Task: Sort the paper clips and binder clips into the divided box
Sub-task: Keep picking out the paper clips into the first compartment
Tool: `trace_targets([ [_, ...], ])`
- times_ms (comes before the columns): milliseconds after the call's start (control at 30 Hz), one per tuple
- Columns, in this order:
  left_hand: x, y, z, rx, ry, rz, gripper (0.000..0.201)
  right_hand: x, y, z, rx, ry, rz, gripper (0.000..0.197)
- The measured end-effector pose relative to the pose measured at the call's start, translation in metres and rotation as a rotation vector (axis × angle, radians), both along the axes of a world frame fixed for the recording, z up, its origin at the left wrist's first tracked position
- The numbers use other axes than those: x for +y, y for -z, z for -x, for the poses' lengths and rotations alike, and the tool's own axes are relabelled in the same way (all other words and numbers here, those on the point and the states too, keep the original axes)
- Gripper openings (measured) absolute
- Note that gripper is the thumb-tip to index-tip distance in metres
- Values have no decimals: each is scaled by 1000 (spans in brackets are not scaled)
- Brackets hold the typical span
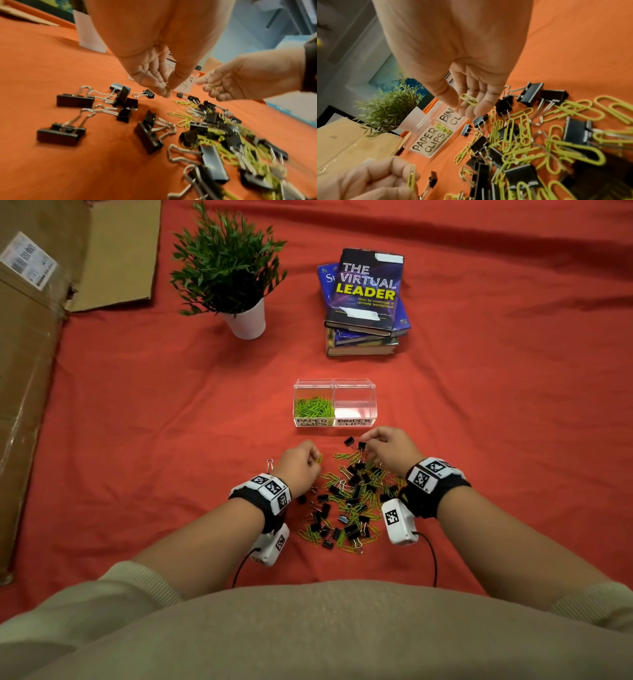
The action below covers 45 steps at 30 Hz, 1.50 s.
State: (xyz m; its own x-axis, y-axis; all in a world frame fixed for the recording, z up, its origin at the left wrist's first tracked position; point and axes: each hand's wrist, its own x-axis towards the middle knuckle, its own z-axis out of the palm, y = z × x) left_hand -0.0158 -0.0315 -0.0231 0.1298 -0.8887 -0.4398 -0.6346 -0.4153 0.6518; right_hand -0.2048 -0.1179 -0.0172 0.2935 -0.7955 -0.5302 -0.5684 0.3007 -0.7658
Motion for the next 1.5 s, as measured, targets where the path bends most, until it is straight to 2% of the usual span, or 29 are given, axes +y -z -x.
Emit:
trace_targets([
  [100, -2, 3, -4, 94, -63, -9, 20, 3, 2, -13, 152, -189, 150, 12],
  [200, -3, 3, -3, 240, -203, -62, 31, 6, 7, -30, 288, -465, 336, 16],
  [300, -5, -1, 0, 306, -249, -118, 31, 6, 13, -38, 367, -633, 424, 21],
  [367, -6, -2, 2, 236, -169, -111, 22, 7, 18, -39, 416, -710, 460, 23],
  [467, -4, 0, 7, 3, 33, -66, 5, 10, 22, -38, 446, -754, 498, 19],
  [500, -3, 1, 9, -58, 113, -51, 4, 12, 24, -37, 445, -747, 501, 16],
  [567, -1, 5, 12, -168, 275, -27, 17, 15, 27, -35, 445, -726, 506, 15],
  [667, 1, 12, 15, -283, 419, -10, 27, 21, 29, -33, 438, -689, 498, 18],
  [833, 5, 18, 20, -360, 461, 12, 36, 20, 20, -28, 407, -585, 309, 20],
  [1100, 5, 19, 24, -407, 478, 61, 27, 5, -4, 3, 62, -95, -50, 25],
  [1167, 6, 19, 25, -416, 479, 63, 23, 0, -8, 7, -4, -21, -135, 23],
  [1233, 7, 20, 27, -438, 490, 77, 21, -2, -8, 6, -33, -19, -155, 20],
  [1300, 9, 20, 29, -460, 491, 69, 23, -2, -5, 2, 50, -141, -46, 15],
  [1367, 9, 19, 31, -477, 496, 41, 28, -2, -2, -1, 188, -361, 142, 14],
  [1433, 9, 19, 33, -499, 510, 18, 32, -3, 1, -2, 316, -593, 285, 25],
  [1500, 9, 19, 33, -511, 523, -11, 33, -4, 5, -1, 395, -748, 389, 34],
])
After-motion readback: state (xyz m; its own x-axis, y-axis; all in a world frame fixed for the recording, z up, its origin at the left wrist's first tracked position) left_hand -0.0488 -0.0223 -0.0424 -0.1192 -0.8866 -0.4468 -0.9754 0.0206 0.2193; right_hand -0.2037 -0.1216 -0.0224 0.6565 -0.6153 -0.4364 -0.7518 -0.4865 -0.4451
